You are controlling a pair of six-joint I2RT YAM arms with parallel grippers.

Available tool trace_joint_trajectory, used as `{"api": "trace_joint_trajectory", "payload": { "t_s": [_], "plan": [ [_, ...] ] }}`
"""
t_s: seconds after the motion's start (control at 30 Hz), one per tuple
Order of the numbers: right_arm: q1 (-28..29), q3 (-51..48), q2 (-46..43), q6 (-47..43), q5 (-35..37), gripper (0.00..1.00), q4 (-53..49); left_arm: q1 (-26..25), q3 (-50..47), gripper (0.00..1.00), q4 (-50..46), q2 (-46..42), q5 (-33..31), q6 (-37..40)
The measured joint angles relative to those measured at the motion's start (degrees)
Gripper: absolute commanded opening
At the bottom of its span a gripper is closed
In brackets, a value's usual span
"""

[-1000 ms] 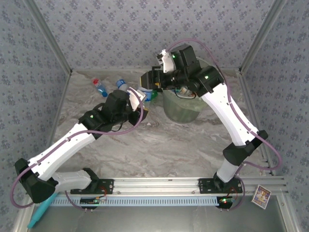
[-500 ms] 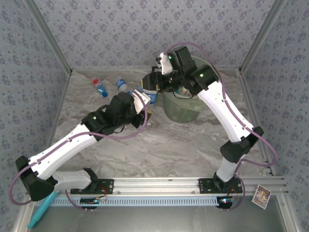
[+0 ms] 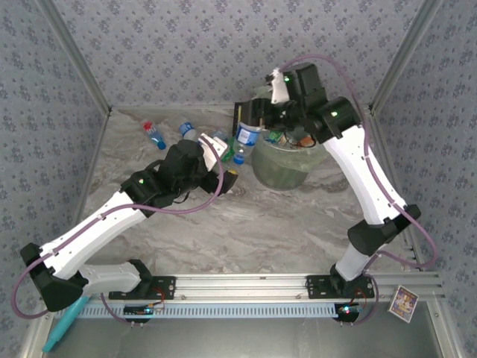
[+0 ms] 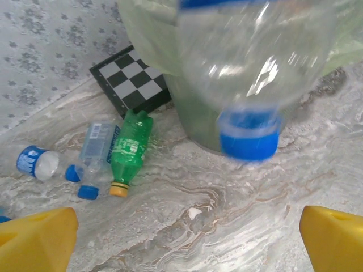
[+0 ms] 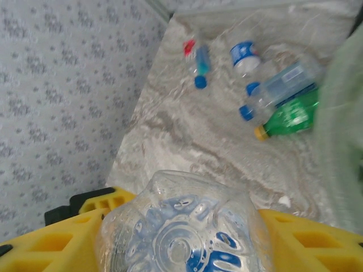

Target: Put the plastic bottles in the bin

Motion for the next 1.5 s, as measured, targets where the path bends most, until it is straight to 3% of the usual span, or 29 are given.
{"api": "trace_joint_trajectory", "payload": {
  "t_s": [0.3, 0.47, 0.73, 1.07, 1.5],
  "plan": [
    [-7.9, 2.1, -6.6, -5.5, 12.7, 0.63, 1.5, 0.0, 0.0, 1.0, -0.7, -3.0, -3.4, -2.6],
    [-9.7, -1.9, -9.2, -10.4, 22.1, 0.63, 8.5, 0.0, 0.0, 1.0, -0.7, -3.3, -4.9, -4.6],
    [-11.5, -8.3, -4.0, -16.5, 30.6, 0.63, 20.6, 0.0, 0.0, 1.0, -0.7, -3.5, -6.0, -7.4],
    [-11.8, -10.3, 5.2, -19.7, 31.4, 0.65, 22.6, 0.2, -0.4, 1.0, -1.3, -6.5, -7.7, -9.7],
    [-11.8, -16.1, 7.7, -19.9, 30.7, 0.68, 19.4, 2.2, -0.9, 1.0, -1.7, -7.0, -8.0, -10.9]
  ]
}}
